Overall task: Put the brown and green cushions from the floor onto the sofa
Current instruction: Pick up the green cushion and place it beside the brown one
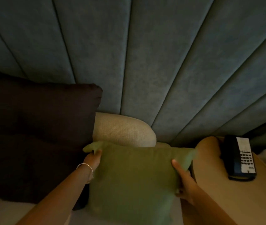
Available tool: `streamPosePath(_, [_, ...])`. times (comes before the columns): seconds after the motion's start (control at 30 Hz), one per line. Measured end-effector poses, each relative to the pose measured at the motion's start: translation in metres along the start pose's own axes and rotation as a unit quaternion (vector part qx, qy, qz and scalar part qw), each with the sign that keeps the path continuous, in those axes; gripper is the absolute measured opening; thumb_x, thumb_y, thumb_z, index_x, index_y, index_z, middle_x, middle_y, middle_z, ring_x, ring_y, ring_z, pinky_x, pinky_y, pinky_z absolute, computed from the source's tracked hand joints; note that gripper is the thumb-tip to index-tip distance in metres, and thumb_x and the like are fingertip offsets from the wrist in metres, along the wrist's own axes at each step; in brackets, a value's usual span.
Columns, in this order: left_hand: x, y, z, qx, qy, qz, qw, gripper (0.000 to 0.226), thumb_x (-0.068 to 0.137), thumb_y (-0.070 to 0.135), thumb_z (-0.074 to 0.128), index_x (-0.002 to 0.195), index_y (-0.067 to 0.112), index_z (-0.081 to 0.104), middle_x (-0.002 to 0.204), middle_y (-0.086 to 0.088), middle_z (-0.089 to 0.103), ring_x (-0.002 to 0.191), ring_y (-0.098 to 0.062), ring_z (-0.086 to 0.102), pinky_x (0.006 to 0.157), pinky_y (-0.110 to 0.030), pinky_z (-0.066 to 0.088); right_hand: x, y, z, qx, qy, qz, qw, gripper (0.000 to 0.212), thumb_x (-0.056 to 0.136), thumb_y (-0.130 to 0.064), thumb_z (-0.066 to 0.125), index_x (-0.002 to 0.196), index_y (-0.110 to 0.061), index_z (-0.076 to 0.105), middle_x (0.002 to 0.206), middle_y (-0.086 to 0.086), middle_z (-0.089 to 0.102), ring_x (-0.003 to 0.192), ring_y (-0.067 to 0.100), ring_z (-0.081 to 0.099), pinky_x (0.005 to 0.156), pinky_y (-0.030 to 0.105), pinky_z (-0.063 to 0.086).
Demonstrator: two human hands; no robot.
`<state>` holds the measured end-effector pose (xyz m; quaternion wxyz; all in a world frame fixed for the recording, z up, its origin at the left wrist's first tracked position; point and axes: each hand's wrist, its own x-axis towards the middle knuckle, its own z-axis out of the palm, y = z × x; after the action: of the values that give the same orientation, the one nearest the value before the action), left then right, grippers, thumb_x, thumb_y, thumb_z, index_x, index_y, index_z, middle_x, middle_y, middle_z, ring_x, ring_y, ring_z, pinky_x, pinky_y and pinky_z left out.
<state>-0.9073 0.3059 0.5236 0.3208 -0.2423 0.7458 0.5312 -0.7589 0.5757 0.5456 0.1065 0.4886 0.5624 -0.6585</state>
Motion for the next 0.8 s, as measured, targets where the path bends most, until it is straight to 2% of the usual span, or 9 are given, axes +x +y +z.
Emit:
streamPosePath(0.13, [0.026, -0.005, 0.015, 0.011, 0.036, 0.003, 0.999, 0.061, 0.094, 0.042, 0.035, 0.140, 0.002, 0.034, 0.144, -0.022, 0.040, 0.127, -0.037, 0.042, 0.102, -0.039, 0.032, 0.025, -0.001, 0.008, -0.002, 0.033, 0.007, 0.999, 0.122, 0.033, -0.072, 0.071, 0.139, -0.038, 0.021, 0.130, 0.001, 0.045, 0.113, 0.032, 0.047, 0.084, 0.052, 0.042])
streamPosePath(0.3, [0.046, 0.024, 0.020, -0.005, 0.085, 0.040, 0.996, 0.061, 0.093, 0.041, 0.038, 0.139, 0.000, 0.035, 0.144, -0.023, 0.040, 0.129, -0.038, 0.041, 0.105, -0.040, 0.032, 0.048, -0.021, 0.001, 0.005, 0.020, -0.018, 1.000, 0.110, 0.043, -0.069, 0.074, 0.137, -0.033, 0.030, 0.130, 0.001, 0.050, 0.114, 0.030, 0.051, 0.095, 0.058, 0.043])
streamPosePath(0.47, [0.031, 0.007, 0.015, -0.053, 0.022, 0.025, 0.998, 0.063, 0.083, 0.038, 0.061, 0.132, 0.000, 0.046, 0.135, -0.021, 0.051, 0.122, -0.036, 0.049, 0.104, -0.041, 0.038, 0.058, -0.033, 0.023, -0.085, 0.132, -0.014, 0.987, 0.097, 0.067, -0.045, 0.075, 0.139, -0.007, 0.022, 0.141, 0.018, 0.039, 0.124, 0.039, 0.042, 0.100, 0.054, 0.038])
streamPosePath(0.5, [0.022, 0.003, 0.014, -0.068, 0.027, 0.034, 0.997, 0.061, 0.079, 0.032, 0.067, 0.128, 0.002, 0.048, 0.130, -0.020, 0.055, 0.118, -0.035, 0.052, 0.102, -0.043, 0.040, 0.056, -0.037, 0.028, -0.177, 0.180, -0.080, 0.964, 0.097, 0.070, -0.042, 0.074, 0.141, -0.005, 0.019, 0.145, 0.019, 0.034, 0.130, 0.040, 0.035, 0.104, 0.055, 0.032])
streamPosePath(0.57, [0.000, -0.002, 0.016, 0.024, 0.125, 0.174, 0.977, 0.052, 0.076, 0.023, 0.067, 0.122, 0.005, 0.050, 0.123, -0.016, 0.058, 0.116, -0.034, 0.053, 0.100, -0.040, 0.040, 0.050, -0.043, 0.043, -0.387, 0.219, -0.310, 0.840, 0.084, 0.078, -0.043, 0.063, 0.143, -0.011, 0.021, 0.150, 0.015, 0.030, 0.139, 0.035, 0.023, 0.109, 0.057, 0.019])
streamPosePath(0.6, [-0.009, -0.001, 0.022, 0.107, 0.180, 0.291, 0.934, 0.050, 0.076, 0.019, 0.062, 0.122, 0.006, 0.049, 0.124, -0.015, 0.056, 0.118, -0.034, 0.051, 0.102, -0.039, 0.037, 0.045, -0.047, 0.057, -0.453, 0.193, -0.404, 0.771, 0.072, 0.082, -0.044, 0.054, 0.142, -0.016, 0.026, 0.150, 0.012, 0.032, 0.140, 0.032, 0.021, 0.109, 0.057, 0.015])
streamPosePath(0.67, [-0.019, 0.006, 0.044, 0.263, 0.210, 0.479, 0.811, 0.052, 0.075, 0.017, 0.052, 0.125, 0.006, 0.051, 0.131, -0.018, 0.053, 0.125, -0.035, 0.046, 0.106, -0.045, 0.033, 0.038, -0.054, 0.091, -0.541, 0.080, -0.467, 0.694, 0.057, 0.086, -0.042, 0.038, 0.141, -0.025, 0.031, 0.151, 0.006, 0.034, 0.142, 0.027, 0.021, 0.111, 0.054, 0.003])
streamPosePath(0.7, [-0.017, 0.014, 0.057, 0.335, 0.173, 0.510, 0.773, 0.051, 0.077, 0.019, 0.046, 0.127, 0.009, 0.052, 0.136, -0.015, 0.052, 0.129, -0.033, 0.045, 0.109, -0.049, 0.029, 0.039, -0.055, 0.108, -0.570, 0.025, -0.467, 0.676, 0.055, 0.088, -0.039, 0.033, 0.141, -0.026, 0.031, 0.151, 0.003, 0.034, 0.142, 0.023, 0.021, 0.111, 0.052, -0.006])
streamPosePath(0.8, [0.009, 0.028, 0.075, 0.497, 0.070, 0.418, 0.757, 0.056, 0.088, 0.027, 0.029, 0.144, 0.026, 0.027, 0.151, 0.006, 0.035, 0.140, -0.012, 0.027, 0.114, -0.046, 0.000, 0.053, -0.051, 0.130, -0.619, -0.045, -0.453, 0.640, 0.052, 0.092, -0.033, 0.029, 0.143, -0.024, 0.027, 0.151, -0.001, 0.034, 0.142, 0.017, 0.020, 0.107, 0.049, -0.019])
